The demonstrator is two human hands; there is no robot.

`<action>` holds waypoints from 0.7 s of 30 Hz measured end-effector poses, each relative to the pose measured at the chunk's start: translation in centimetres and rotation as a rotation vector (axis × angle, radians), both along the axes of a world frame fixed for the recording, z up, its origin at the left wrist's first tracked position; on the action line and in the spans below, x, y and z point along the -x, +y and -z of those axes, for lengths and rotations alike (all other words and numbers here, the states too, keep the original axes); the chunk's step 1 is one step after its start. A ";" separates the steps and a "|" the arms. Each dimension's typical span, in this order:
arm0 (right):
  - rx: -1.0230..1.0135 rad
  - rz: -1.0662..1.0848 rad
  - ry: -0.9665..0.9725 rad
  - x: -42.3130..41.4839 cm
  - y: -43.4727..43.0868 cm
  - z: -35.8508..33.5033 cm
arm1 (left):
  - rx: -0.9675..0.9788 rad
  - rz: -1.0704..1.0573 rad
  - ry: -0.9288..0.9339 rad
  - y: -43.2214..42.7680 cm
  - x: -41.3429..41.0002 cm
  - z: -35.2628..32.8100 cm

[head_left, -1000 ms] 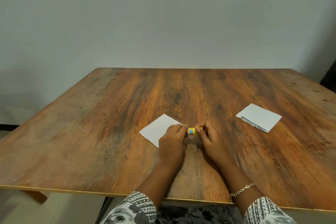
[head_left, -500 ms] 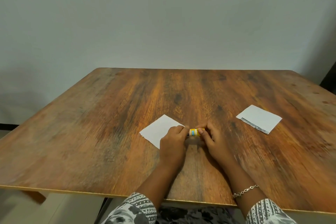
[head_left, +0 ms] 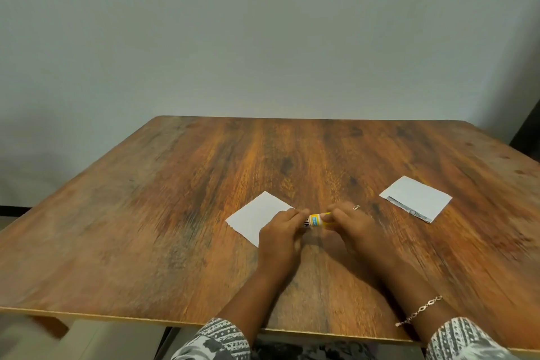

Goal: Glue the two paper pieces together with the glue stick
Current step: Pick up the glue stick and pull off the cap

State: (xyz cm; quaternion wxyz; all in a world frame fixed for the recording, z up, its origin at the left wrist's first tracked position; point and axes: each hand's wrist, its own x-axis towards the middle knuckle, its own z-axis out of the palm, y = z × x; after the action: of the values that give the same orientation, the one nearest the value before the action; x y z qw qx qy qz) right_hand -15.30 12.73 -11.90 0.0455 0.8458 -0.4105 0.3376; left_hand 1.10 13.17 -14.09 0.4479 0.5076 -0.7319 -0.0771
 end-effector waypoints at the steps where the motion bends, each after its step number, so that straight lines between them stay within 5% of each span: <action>1: 0.100 -0.014 0.074 0.2 -0.3 -0.1 | 0.002 0.031 0.013 0.0 -0.1 0.0; 4: 0.202 -0.057 0.074 0.7 -0.8 -0.5 | -0.039 0.093 0.132 -0.3 -0.3 0.1; 7: -0.006 -0.047 -0.300 1.7 -1.0 -1.5 | -0.114 0.068 0.295 -0.7 -0.8 0.0; 10: -0.199 0.097 -0.571 2.4 -1.5 -2.3 | -0.080 0.088 0.208 -0.7 -0.5 0.1; 15: -0.444 0.214 -0.736 1.9 -3.4 -1.2 | -0.084 0.008 0.212 -0.8 -0.2 0.4; 21: -0.470 0.394 -0.721 3.1 -5.9 -0.7 | -0.060 -0.036 0.271 -1.0 -0.3 0.5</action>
State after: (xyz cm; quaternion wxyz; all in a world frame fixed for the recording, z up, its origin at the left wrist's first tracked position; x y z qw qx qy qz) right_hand -18.40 6.81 -11.18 -0.2295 0.5678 -0.6181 0.4927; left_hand 1.43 12.19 -14.55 0.5288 0.5189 -0.6526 -0.1587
